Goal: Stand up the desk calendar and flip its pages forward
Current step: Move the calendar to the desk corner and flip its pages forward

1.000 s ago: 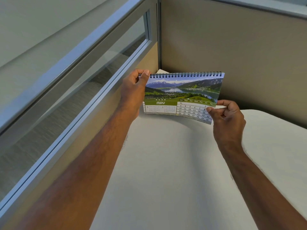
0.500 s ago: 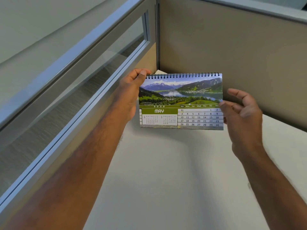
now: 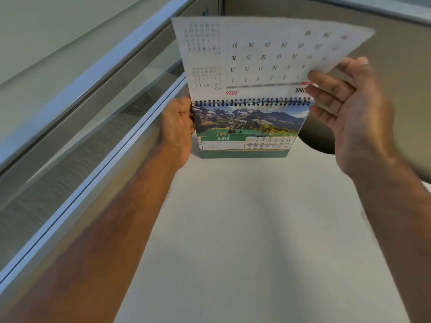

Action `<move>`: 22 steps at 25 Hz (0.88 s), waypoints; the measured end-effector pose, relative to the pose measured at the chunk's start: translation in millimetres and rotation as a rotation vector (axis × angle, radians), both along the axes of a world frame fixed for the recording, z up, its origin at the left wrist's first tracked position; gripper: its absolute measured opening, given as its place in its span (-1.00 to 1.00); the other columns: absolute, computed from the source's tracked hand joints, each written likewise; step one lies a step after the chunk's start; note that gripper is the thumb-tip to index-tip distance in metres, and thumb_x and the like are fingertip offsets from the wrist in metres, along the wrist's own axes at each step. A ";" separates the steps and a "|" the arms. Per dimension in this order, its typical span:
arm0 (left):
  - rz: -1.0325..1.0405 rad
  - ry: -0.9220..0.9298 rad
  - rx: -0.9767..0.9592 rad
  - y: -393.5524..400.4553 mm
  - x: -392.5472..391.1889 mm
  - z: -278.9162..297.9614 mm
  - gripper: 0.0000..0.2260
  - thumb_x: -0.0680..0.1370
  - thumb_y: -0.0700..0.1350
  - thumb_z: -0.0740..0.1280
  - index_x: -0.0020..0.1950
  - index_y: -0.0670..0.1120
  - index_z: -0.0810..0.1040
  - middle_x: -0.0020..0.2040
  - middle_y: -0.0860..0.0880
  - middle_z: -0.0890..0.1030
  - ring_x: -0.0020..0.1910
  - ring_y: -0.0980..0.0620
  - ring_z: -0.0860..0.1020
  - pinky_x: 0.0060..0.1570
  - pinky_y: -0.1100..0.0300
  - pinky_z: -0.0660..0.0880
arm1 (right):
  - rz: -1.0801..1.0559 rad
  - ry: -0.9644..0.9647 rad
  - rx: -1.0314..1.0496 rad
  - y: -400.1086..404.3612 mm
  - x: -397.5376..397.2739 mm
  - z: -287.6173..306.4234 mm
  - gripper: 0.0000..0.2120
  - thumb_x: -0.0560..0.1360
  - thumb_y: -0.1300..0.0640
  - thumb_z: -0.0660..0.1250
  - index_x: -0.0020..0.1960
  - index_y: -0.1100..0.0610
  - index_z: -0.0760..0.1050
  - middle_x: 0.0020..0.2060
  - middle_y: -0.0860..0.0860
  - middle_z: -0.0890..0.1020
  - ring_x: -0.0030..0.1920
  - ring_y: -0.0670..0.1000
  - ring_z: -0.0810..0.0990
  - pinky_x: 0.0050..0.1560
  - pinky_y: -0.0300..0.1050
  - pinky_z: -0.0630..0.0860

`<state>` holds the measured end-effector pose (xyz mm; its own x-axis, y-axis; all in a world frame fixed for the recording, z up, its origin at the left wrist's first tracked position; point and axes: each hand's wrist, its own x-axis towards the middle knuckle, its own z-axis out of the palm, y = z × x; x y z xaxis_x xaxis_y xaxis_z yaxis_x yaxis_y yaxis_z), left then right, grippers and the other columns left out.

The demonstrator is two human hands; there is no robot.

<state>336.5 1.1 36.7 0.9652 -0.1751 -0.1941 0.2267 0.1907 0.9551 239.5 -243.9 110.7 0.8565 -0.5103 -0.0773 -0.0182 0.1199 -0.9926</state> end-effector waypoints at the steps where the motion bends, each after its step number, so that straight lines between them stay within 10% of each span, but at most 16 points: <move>1: -0.005 -0.004 0.027 0.0 0.6 -0.4 -0.69 0.53 -0.07 0.15 0.01 0.05 0.69 0.05 -0.03 0.75 -0.17 0.13 0.61 -0.16 0.20 0.49 | 0.002 0.008 -0.053 2.6 2.9 -2.8 -0.62 0.64 -0.15 0.17 0.40 -0.08 0.45 0.16 -0.10 0.74 0.18 -0.13 0.69 0.14 -0.12 0.53; 8: 0.126 0.054 0.139 -13.2 3.2 0.2 -0.94 0.64 -0.01 0.40 0.08 0.04 0.63 -0.04 0.07 0.81 -0.12 0.05 0.79 -0.20 0.11 0.69 | 0.110 0.086 -0.498 5.9 8.0 -48.4 -0.58 0.70 0.21 0.14 0.54 0.02 0.31 0.39 -0.03 0.53 0.15 -0.42 0.54 -0.07 -0.56 0.49; 13: 0.212 0.095 0.121 -24.5 2.2 6.9 -0.92 0.64 -0.09 0.38 0.09 -0.07 0.63 -0.08 0.00 0.81 -0.21 0.02 0.79 -0.33 0.17 0.65 | 0.147 0.128 -0.945 0.9 8.2 -58.9 -0.58 0.67 0.33 0.17 0.46 0.03 0.45 0.42 0.05 0.51 0.41 0.00 0.39 0.00 -0.77 0.17; 17: 0.290 0.044 0.107 -30.9 1.5 11.9 -0.75 0.62 -0.21 0.36 0.24 0.05 0.46 0.20 -0.10 0.63 -0.06 -0.04 0.77 -0.32 0.19 0.65 | 0.161 0.163 -1.083 -2.8 10.7 -59.9 -0.58 0.67 0.34 0.16 0.44 0.03 0.48 0.39 0.04 0.52 0.39 0.09 0.40 0.12 -0.47 0.29; 22: 0.232 -0.034 0.315 -28.1 -3.5 9.9 -0.87 0.67 0.00 0.35 -0.07 0.17 0.59 0.35 -0.21 0.56 0.15 -0.13 0.72 -0.15 0.05 0.73 | 0.155 0.187 -1.101 -5.5 24.1 -60.7 -0.57 0.65 0.39 0.12 0.36 0.08 0.56 0.28 0.14 0.55 0.30 0.20 0.48 0.18 -0.11 0.42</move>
